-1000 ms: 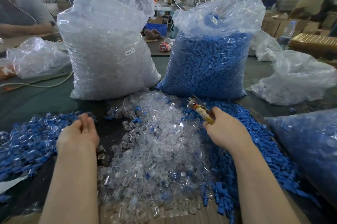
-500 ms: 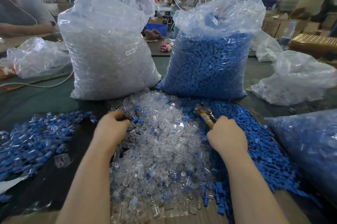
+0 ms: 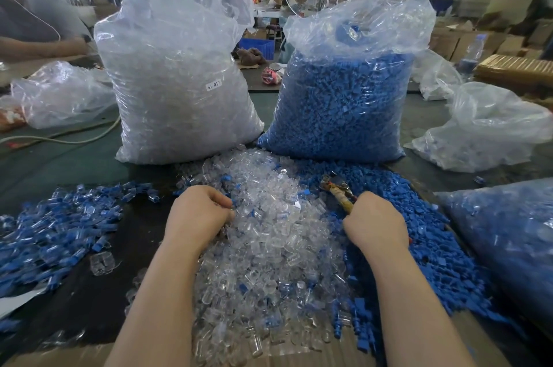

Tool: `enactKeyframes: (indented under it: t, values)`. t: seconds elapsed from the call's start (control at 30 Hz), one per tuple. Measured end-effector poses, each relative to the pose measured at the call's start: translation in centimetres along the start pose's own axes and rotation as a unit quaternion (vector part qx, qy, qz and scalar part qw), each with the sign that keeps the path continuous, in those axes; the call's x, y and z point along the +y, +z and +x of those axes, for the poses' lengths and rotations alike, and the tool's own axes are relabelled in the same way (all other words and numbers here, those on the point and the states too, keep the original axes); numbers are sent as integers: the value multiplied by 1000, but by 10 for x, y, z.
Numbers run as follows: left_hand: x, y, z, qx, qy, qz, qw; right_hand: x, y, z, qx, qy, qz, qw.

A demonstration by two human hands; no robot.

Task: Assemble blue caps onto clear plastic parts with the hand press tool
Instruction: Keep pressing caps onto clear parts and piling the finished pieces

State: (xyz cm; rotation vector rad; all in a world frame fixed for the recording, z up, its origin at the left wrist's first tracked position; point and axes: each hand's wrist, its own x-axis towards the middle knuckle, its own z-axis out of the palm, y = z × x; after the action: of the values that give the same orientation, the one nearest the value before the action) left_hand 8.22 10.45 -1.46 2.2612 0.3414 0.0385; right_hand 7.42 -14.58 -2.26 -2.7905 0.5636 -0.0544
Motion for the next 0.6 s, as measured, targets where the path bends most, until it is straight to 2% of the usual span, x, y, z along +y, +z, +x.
enactKeyframes:
  t: [0.2, 0.4, 0.6]
  values:
    - [13, 5, -5, -15, 35, -85, 996, -1, 0, 1, 4, -19, -1, 1000]
    - [27, 5, -12, -100, 60, -204, 972, -1, 0, 2, 11, -22, 5, 1000]
    - [34, 8, -18, -107, 76, -232, 964, -3, -2, 2, -13, -5, 2, 1000]
